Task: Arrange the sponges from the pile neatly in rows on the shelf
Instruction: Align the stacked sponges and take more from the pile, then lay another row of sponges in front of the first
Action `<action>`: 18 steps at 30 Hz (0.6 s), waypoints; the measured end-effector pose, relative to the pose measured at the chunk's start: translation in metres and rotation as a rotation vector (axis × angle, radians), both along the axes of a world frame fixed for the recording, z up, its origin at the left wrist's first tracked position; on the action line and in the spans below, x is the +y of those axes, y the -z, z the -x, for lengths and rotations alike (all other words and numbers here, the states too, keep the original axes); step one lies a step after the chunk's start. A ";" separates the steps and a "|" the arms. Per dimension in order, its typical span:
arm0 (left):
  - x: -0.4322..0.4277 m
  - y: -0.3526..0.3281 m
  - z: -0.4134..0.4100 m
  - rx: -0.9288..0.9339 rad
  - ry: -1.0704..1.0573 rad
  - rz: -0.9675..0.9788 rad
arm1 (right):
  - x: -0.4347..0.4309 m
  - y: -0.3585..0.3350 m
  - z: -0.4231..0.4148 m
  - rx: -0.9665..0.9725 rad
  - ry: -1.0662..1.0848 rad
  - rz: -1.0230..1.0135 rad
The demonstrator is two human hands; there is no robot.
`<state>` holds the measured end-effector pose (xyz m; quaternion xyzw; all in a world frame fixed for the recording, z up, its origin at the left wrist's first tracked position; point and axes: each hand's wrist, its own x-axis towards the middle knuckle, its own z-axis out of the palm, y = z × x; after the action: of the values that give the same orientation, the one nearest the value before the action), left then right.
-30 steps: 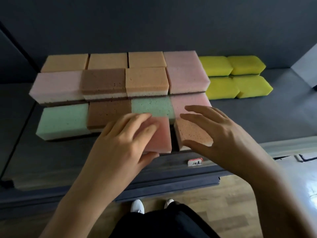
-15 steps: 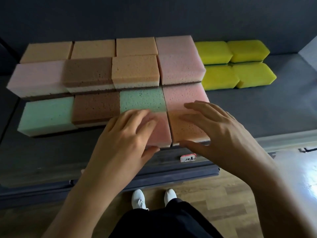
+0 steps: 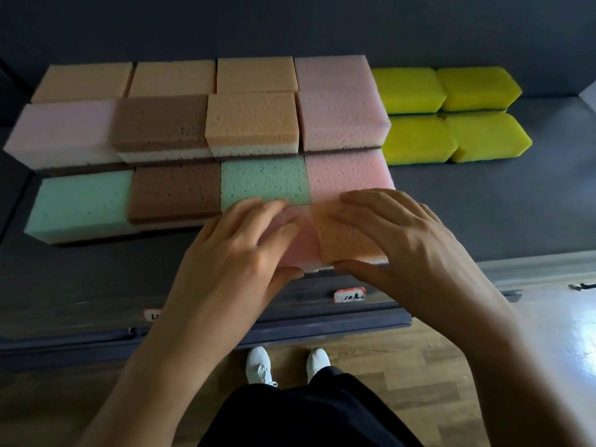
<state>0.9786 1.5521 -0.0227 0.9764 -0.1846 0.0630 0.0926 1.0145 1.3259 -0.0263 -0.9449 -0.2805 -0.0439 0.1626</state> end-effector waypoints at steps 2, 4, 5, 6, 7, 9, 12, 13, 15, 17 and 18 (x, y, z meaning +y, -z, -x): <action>-0.002 0.001 0.002 -0.016 -0.017 0.008 | 0.001 0.000 -0.001 -0.010 -0.005 -0.002; -0.005 0.002 0.003 -0.029 -0.032 0.013 | 0.001 0.001 -0.001 -0.019 -0.009 -0.003; -0.006 0.003 0.004 -0.030 -0.039 0.017 | 0.001 0.001 -0.001 -0.022 -0.012 -0.005; -0.007 0.003 0.005 -0.026 -0.046 0.024 | 0.000 0.002 -0.001 -0.023 -0.017 -0.008; -0.008 0.003 0.006 -0.017 -0.052 0.033 | 0.000 0.001 0.000 -0.022 -0.025 -0.012; -0.008 0.000 0.010 -0.004 -0.059 0.070 | 0.000 -0.001 -0.001 -0.024 -0.048 -0.017; -0.001 -0.007 0.024 -0.050 -0.109 0.158 | 0.009 -0.011 -0.001 -0.046 -0.097 -0.033; 0.004 -0.009 0.031 -0.081 -0.142 0.171 | 0.016 -0.014 -0.002 -0.050 -0.124 -0.044; 0.020 -0.011 0.046 -0.138 -0.221 0.171 | 0.036 -0.020 -0.001 -0.058 -0.188 -0.069; 0.040 -0.009 0.063 -0.168 -0.305 0.171 | 0.061 -0.023 0.002 -0.075 -0.254 -0.067; 0.051 -0.007 0.071 -0.176 -0.347 0.173 | 0.075 -0.024 0.004 -0.073 -0.292 -0.066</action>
<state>0.9073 1.6030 -0.0159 0.9728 -0.0148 0.1785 0.1472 1.0101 1.4010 -0.0027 -0.8859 -0.4193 -0.0634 0.1879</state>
